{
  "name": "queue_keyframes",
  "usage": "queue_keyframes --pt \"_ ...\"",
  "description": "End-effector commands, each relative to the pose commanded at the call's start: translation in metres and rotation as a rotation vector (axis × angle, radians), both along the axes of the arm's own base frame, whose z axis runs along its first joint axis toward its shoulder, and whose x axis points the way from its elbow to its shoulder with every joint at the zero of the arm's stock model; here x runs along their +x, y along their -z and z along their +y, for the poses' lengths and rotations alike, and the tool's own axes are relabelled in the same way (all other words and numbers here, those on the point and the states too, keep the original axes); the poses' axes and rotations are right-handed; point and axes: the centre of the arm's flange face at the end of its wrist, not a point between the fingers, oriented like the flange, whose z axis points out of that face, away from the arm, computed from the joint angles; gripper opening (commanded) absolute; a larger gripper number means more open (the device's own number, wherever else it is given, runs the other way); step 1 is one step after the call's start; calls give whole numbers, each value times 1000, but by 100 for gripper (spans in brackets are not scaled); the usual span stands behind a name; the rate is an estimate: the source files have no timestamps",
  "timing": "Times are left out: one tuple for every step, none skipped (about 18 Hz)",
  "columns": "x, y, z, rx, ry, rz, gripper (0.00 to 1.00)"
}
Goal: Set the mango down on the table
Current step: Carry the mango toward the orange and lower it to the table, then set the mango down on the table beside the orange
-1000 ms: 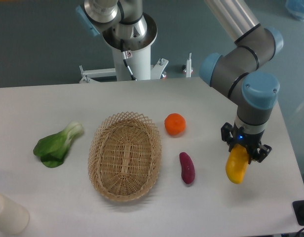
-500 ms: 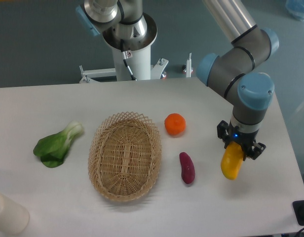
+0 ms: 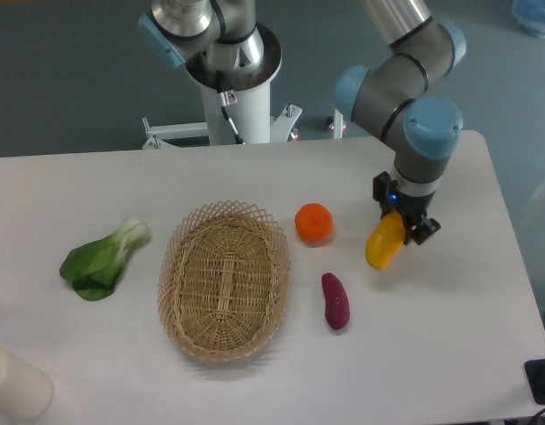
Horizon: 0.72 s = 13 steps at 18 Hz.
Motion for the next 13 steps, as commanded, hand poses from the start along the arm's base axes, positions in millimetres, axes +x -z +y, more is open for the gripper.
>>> queue_keyframes --pt "4 6 -2 0 2 0 39" --pt "12 17 -6 0 21 3 41" --pt "16 22 -8 1 40 9 44" --pt "20 28 -10 2 46 13 45" --pt "22 29 -11 3 47 16 48" --pt "26 32 -12 1 49 10 50" --pt "27 33 -12 0 49 9 53" --pt "27 33 -12 1 49 12 54" --pt "27 32 -12 2 49 13 58" --pt "27 33 -12 1 49 12 63" --pt "27 33 -12 1 49 12 71" --pt "27 32 -12 4 45 12 87" --pt "27 32 -12 4 37 12 100"
